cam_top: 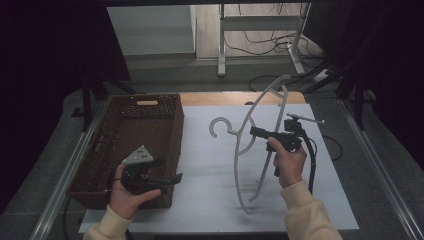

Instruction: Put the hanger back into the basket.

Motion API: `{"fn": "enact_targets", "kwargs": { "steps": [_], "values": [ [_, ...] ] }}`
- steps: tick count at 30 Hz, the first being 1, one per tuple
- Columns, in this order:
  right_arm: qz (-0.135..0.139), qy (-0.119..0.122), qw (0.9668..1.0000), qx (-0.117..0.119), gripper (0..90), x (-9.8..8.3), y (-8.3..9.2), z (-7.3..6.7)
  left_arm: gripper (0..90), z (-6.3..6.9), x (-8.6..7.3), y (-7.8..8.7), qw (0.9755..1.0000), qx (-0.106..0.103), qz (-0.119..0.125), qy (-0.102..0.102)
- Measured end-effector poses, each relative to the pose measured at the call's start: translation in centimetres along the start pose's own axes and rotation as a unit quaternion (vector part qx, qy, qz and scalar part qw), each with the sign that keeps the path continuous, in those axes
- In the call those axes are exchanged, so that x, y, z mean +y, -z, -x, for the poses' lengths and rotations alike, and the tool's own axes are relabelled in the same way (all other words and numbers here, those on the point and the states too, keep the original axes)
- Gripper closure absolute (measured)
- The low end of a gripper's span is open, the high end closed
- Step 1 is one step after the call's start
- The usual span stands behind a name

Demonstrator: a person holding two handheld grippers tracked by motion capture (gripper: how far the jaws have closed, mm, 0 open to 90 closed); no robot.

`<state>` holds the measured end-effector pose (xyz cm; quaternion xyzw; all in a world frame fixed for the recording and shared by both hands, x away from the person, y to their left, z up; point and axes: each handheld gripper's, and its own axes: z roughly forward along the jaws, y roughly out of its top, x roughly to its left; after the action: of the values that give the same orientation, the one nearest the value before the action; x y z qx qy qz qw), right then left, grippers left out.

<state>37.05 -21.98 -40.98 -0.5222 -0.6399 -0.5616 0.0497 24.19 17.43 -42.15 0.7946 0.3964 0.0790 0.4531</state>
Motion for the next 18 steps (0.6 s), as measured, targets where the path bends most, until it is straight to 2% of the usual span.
{"fn": "enact_targets", "kwargs": {
  "steps": [2, 3, 11, 18],
  "values": [
    [0.001, 0.006, 1.0000, -0.003, 85.2, -0.2, 0.2, -0.1, 16.4, 0.9, 0.7, -1.2, 0.9999, -0.009, -0.007, -0.007],
    [0.001, 0.006, 1.0000, -0.003, 85.2, -0.2, 0.2, -0.1, 16.5, 0.9, 0.7, -1.2, 0.9999, -0.009, -0.007, -0.007],
    [-0.002, 0.006, 0.9999, 0.008, 85.2, -0.7, 0.3, -0.5, 16.8, 2.4, 2.4, -4.7, 0.9993, -0.020, -0.028, -0.012],
    [-0.005, 0.005, 1.0000, 0.006, 85.1, -1.0, 0.2, -0.2, 16.8, 2.8, 2.7, -5.8, 0.9989, -0.025, -0.037, -0.017]
  ]
}}
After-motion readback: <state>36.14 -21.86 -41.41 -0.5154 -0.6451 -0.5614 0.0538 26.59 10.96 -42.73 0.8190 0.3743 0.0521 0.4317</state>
